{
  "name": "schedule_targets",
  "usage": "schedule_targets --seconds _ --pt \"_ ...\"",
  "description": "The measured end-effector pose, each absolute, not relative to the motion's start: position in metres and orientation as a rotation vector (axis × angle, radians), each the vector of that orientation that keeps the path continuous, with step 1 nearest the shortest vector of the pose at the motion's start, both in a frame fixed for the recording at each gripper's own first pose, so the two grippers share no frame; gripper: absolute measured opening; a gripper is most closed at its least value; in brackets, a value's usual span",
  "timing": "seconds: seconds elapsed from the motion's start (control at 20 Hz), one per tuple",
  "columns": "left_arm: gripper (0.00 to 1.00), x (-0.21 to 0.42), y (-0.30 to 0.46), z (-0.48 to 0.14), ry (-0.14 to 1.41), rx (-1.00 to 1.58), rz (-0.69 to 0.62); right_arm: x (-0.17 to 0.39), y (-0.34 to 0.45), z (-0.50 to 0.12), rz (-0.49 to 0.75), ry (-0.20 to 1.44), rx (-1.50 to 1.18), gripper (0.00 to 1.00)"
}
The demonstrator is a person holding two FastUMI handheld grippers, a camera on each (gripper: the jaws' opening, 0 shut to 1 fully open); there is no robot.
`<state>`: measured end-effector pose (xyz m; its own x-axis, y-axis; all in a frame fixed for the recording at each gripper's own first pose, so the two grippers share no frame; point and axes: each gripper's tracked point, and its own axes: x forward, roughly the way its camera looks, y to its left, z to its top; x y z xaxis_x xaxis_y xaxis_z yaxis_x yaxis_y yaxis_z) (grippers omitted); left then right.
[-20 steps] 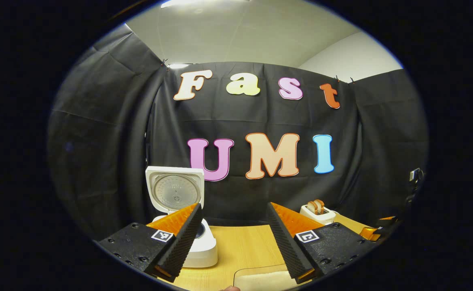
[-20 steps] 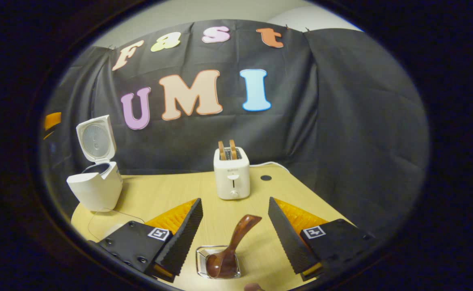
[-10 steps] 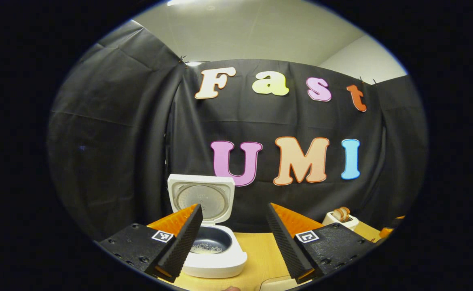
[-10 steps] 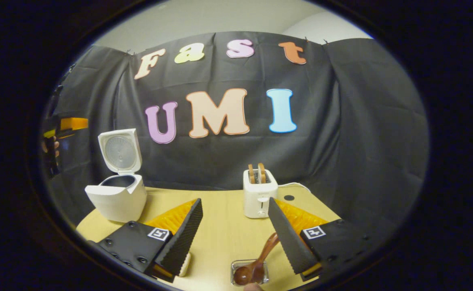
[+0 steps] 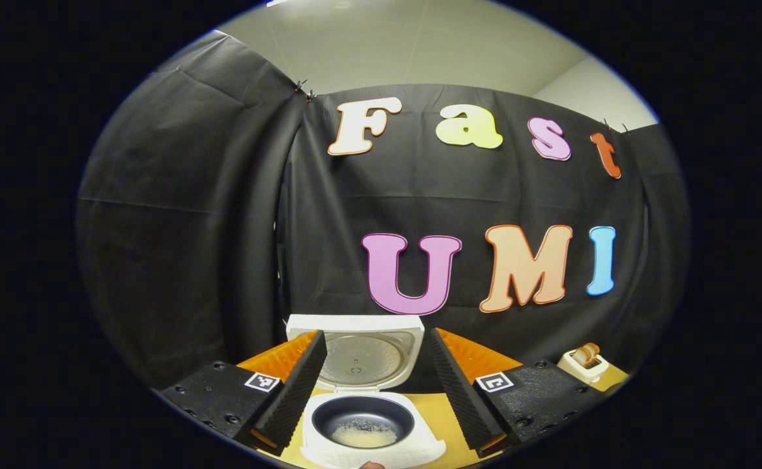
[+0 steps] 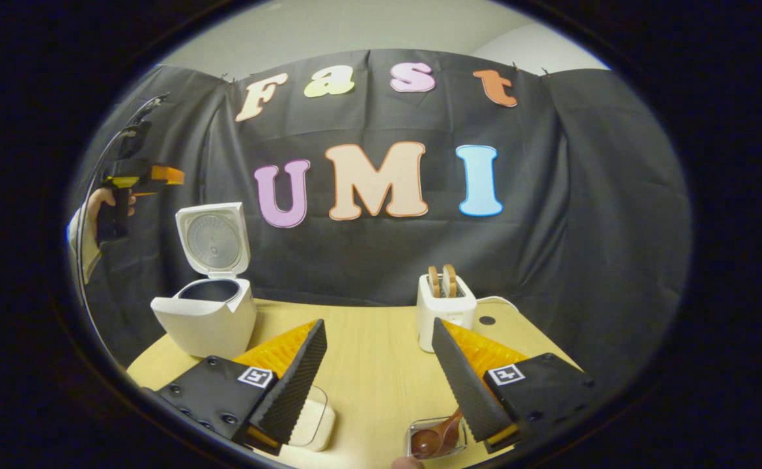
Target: Close the left gripper, press the button to open the rice cooker; take a wooden spoon from the chopstick holder with the right hand, scoop a spoonful of rice and pour it into the rice cooker, then put the wooden spoon back into the chopstick holder.
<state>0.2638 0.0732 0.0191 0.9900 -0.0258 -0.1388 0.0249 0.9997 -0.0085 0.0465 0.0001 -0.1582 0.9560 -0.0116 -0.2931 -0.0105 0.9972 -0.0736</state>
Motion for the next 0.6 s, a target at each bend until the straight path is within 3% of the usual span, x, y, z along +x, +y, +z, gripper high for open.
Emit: schedule_targets --seconds 0.6 --pt "0.89 0.4 0.096 -0.023 0.206 0.039 -0.028 0.027 0.009 -0.185 -0.119 0.359 -0.085 1.0"
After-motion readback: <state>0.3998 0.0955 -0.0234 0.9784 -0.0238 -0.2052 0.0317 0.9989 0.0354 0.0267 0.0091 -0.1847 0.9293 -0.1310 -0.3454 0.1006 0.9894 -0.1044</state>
